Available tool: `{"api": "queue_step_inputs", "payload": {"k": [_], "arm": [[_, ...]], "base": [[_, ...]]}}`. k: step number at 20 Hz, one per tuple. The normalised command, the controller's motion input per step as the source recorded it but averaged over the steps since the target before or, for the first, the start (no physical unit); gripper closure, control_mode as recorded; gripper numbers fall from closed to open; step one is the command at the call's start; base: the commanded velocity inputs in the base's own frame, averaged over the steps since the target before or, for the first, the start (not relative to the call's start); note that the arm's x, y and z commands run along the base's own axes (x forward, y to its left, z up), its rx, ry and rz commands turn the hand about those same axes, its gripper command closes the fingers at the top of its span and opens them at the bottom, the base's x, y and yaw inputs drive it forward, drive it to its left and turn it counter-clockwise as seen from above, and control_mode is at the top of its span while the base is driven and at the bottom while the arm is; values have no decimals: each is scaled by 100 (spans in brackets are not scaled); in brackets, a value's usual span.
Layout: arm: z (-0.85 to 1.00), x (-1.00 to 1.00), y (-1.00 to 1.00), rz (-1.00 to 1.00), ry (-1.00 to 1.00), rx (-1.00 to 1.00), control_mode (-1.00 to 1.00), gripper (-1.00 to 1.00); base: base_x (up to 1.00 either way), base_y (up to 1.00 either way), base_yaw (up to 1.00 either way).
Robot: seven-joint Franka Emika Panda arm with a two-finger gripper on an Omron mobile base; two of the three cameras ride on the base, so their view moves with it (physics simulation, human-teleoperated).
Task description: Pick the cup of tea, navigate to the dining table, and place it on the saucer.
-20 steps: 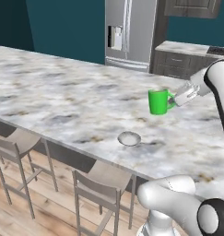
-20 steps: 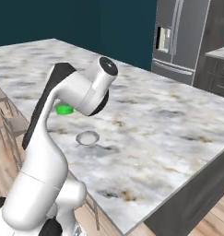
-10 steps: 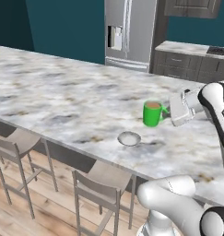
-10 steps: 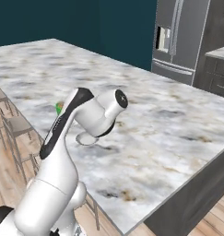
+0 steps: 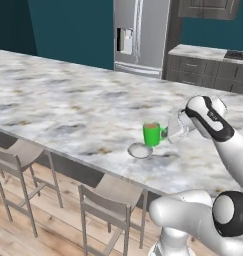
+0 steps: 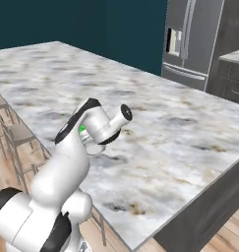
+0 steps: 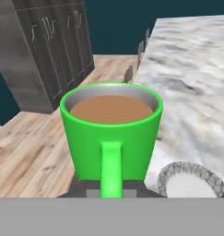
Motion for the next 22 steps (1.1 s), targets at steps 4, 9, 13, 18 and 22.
{"api": "queue_step_inputs", "payload": {"k": [4,9,13,18,22], "arm": [[-100,44,8,0,-3,-15,-100,100],[-66,36,8,0,-10,-7,-100,100],[-8,27,0,0,-12,4,-100,100],[-11,38,-1,0,-1,5,-100,100],[3,13,-1,0,1,12,-100,100]], "base": [[0,0,0],[0,0,0],[0,0,0],[0,0,0],[0,0,0]]}}
